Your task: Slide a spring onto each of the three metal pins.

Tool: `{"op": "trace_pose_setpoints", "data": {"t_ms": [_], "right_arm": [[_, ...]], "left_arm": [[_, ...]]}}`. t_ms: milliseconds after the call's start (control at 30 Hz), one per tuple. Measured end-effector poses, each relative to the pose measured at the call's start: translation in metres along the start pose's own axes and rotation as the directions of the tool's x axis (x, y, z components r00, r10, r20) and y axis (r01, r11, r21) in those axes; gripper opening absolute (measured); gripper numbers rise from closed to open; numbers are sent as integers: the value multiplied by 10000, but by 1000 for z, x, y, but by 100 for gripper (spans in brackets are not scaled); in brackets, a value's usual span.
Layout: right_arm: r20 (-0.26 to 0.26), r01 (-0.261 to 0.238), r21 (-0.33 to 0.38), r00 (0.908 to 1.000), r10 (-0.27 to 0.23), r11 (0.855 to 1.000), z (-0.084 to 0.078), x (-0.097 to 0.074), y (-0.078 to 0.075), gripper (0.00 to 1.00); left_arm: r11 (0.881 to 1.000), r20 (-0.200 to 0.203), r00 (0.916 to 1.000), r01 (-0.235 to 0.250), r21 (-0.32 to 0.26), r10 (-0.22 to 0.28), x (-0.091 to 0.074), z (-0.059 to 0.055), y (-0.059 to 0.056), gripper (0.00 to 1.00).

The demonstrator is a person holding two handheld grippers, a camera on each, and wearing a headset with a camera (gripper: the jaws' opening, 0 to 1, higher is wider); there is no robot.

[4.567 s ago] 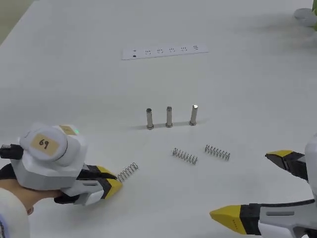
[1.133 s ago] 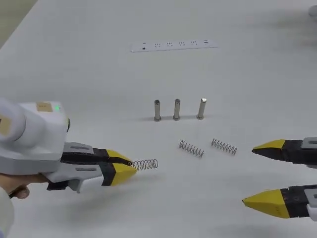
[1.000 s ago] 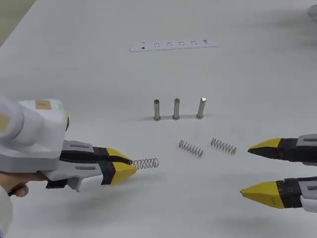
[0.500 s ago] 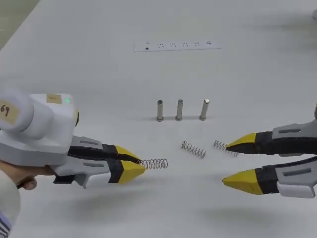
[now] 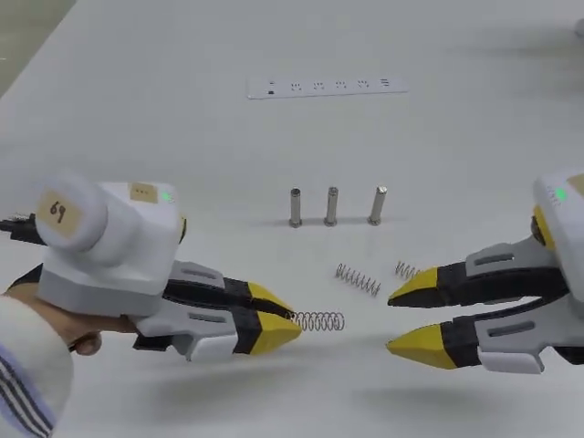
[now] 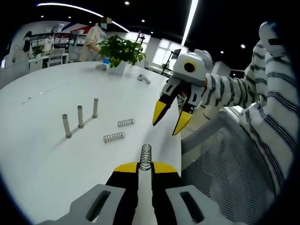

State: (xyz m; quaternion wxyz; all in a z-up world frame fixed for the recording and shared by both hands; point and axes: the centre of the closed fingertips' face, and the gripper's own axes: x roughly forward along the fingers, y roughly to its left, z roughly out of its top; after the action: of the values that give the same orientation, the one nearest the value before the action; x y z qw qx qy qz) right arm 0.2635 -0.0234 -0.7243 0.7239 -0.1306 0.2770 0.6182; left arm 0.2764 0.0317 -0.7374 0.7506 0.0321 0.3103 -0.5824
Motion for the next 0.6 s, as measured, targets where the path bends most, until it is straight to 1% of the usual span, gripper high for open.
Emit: {"op": "trace_pose_setpoints", "data": {"t_ms": [200, 267, 433, 600], "right_arm": [[-106, -130, -124, 9999, 128, 9998, -1, 3, 1, 22], [-157, -210, -32, 9997, 210, 9998, -1, 5, 2, 22], [-275, -445, -165, 9986, 441, 9989, -2, 10, 5, 22], [-334, -651, -317, 9974, 641, 9974, 0, 15, 7, 21]], "left_arm": [[9995, 85, 9994, 322, 19, -323, 3, 4, -6, 2], [9992, 103, 9991, 408, 10, -409, 4, 5, -8, 2], [9981, 228, 9979, 611, -30, -610, 5, 10, -13, 2], [9970, 143, 9969, 772, 100, -773, 7, 11, -17, 2]]}}
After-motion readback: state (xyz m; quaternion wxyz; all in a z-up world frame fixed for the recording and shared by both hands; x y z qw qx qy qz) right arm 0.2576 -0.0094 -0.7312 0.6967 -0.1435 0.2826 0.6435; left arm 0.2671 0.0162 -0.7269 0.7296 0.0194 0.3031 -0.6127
